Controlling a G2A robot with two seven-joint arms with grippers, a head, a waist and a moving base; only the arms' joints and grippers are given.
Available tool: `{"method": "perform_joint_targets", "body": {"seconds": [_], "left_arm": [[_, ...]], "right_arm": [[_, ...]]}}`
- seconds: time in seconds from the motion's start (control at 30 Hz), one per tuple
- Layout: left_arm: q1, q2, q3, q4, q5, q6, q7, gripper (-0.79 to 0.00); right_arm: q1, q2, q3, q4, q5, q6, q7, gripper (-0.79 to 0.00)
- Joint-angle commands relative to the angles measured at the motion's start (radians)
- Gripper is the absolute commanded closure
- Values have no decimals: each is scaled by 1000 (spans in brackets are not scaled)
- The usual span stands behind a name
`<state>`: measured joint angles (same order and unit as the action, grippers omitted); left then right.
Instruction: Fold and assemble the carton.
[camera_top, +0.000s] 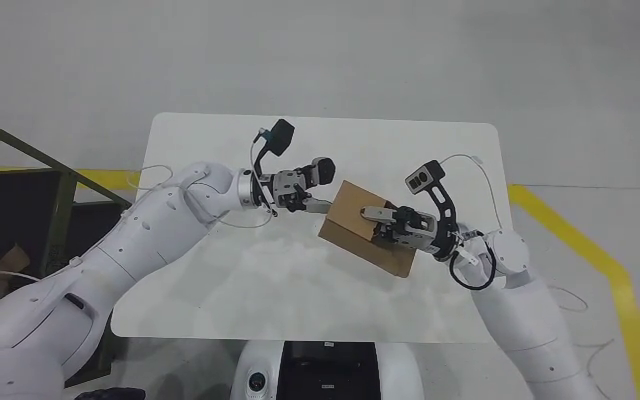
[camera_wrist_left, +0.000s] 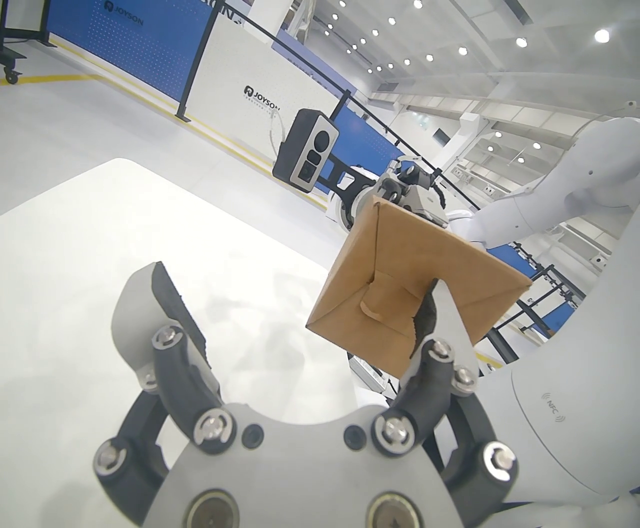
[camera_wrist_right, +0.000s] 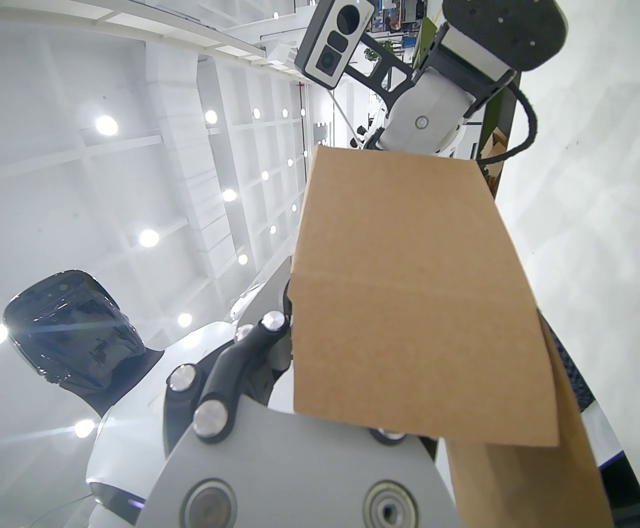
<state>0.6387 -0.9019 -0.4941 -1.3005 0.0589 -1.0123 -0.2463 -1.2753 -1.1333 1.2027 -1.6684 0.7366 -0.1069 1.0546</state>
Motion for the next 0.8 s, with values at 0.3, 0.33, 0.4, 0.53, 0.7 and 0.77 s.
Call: {"method": "perform_joint_targets", "body": {"seconds": [0.3,0.33,0.4,0.53,0.7,0.77], "left_arm": [[3,-19,-24,-1,-14,0,-40,-785],[3,-21,-26,0,-15,0,-43,-785],[4,-24,-30,1,-16,0,-47,-785],[7,-31,-41,3,-20,0,-57,-785],[18,-32,-63,18,-22,0,-67,-785],[26,-28,-76,23,-19,0,-70,-785]], "right_arm": [[13,-4,-13,7,0,2,-2,0],[13,-4,-14,8,1,2,-2,0],[13,-4,-14,9,3,2,-2,0],[11,-4,-12,11,2,-1,-4,0],[4,-2,2,11,6,-5,-4,0],[0,-1,10,12,7,-6,-2,0]]}}
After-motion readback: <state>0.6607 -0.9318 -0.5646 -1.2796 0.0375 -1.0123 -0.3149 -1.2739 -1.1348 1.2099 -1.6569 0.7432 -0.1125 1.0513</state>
